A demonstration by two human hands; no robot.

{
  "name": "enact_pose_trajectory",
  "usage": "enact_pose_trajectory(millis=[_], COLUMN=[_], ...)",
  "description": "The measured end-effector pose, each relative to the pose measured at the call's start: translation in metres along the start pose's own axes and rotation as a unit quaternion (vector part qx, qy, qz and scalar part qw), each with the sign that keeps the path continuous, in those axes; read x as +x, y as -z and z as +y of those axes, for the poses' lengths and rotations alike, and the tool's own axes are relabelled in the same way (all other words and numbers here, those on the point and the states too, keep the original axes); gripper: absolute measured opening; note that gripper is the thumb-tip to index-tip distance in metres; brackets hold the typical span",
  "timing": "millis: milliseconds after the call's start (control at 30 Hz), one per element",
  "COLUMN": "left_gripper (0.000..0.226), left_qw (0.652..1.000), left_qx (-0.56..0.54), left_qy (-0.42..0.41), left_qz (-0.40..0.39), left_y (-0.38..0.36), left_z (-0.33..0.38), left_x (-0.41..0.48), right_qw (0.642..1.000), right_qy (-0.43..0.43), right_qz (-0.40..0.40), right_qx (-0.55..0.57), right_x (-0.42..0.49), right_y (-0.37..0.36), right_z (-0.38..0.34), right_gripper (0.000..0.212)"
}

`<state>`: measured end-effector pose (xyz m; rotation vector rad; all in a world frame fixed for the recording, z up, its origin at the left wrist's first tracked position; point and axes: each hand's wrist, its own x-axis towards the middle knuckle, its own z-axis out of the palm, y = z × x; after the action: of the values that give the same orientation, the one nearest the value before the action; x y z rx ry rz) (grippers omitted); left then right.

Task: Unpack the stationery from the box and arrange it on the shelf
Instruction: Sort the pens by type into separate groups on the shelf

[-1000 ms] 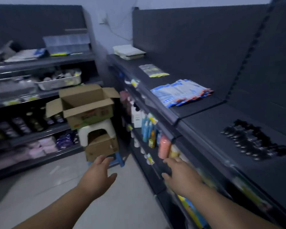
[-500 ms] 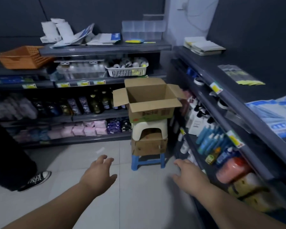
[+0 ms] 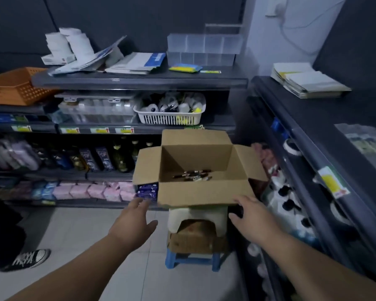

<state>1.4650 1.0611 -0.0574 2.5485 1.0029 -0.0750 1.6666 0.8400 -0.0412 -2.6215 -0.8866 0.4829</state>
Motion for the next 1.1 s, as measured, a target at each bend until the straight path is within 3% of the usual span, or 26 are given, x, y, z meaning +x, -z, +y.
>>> enact_pose_trajectory(millis=[367, 600, 800, 933, 1100], left_gripper=[0.060, 0.063, 0.082, 0.085, 0.085], left_qw=[0.998, 0.993, 0.973, 0.971, 0.971], left_qx=[-0.059, -0.035, 0.041, 0.052, 0.062], left_qy=[-0.026, -0.066, -0.038, -0.015, -0.036], left_qz=[0.017, -0.092, -0.224, -0.235, -0.230], left_y=[0.006, -0.031, -0.082, -0.105, -0.128], left_z=[0.044, 0.043, 0.046, 0.048, 0.051], left_x=[0.161, 0.258, 0.304, 0.326, 0.348], right_qw=[1.000, 0.995, 0.982, 0.972, 0.960], right_qy=[-0.009, -0.053, -0.029, -0.012, 0.084], right_qz=[-0.015, -0.078, -0.186, -0.229, -0.255], right_qx=[-0.008, -0.028, -0.025, -0.050, -0.076], right_x=[0.162, 0.229, 0.274, 0.306, 0.341], right_y=[0.018, -0.010, -0.042, -0.064, -0.089], right_z=[-0.007, 0.000, 0.018, 0.030, 0.036], right_gripper=[0.053, 0.056, 0.059, 0.072, 0.089])
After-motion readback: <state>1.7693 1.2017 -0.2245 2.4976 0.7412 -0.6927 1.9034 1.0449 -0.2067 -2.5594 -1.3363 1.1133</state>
